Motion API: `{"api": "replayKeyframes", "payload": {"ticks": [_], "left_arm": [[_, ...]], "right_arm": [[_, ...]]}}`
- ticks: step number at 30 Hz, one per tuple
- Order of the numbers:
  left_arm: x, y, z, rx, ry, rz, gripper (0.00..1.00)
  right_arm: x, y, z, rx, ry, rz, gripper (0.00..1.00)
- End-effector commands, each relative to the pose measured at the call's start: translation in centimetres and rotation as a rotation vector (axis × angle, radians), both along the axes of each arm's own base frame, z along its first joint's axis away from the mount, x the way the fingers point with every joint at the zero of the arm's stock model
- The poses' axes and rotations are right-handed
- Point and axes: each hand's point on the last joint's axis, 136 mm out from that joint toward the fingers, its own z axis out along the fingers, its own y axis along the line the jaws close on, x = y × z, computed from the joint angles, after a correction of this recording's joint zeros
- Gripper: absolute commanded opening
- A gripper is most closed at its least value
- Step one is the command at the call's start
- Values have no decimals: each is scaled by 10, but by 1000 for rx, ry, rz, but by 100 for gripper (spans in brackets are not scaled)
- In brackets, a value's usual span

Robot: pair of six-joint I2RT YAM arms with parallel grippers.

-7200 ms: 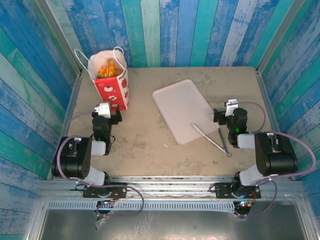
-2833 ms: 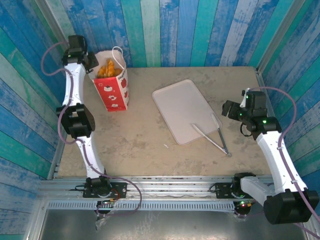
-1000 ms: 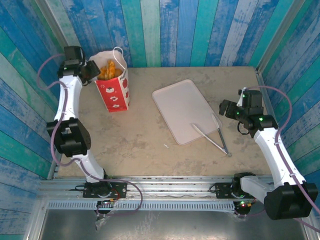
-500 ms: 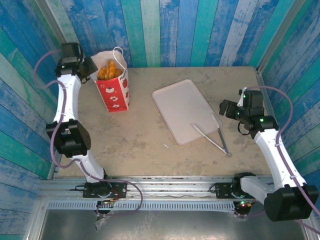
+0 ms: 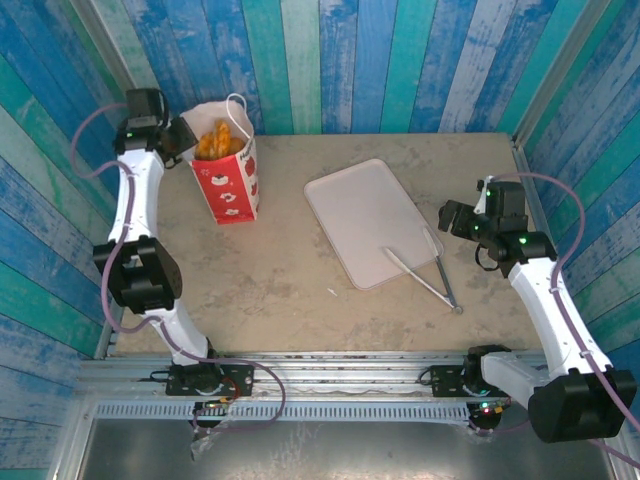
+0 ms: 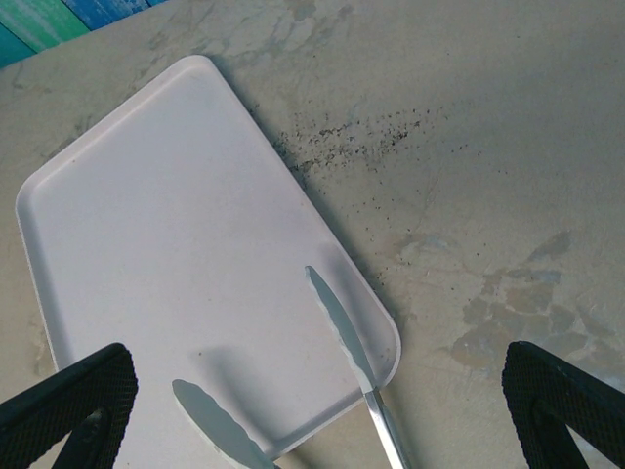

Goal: Take the fake bread out of the paper bag

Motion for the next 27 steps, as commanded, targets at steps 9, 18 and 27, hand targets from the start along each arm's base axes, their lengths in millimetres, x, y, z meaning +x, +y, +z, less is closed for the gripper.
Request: {"api": "replayKeyframes", "payload": {"ticks": [9,18,27], "left_arm": [[14,0,-39,6,75,0,48],[24,8,-36,42,91,16,36],[34,9,-48,48,134,3,31]], "right_arm": [[-3,2,-8,-2,19,10,100],[-2,2,-7,-2,19,11,100],[-1,2,-9,-5,21,9,100]]}}
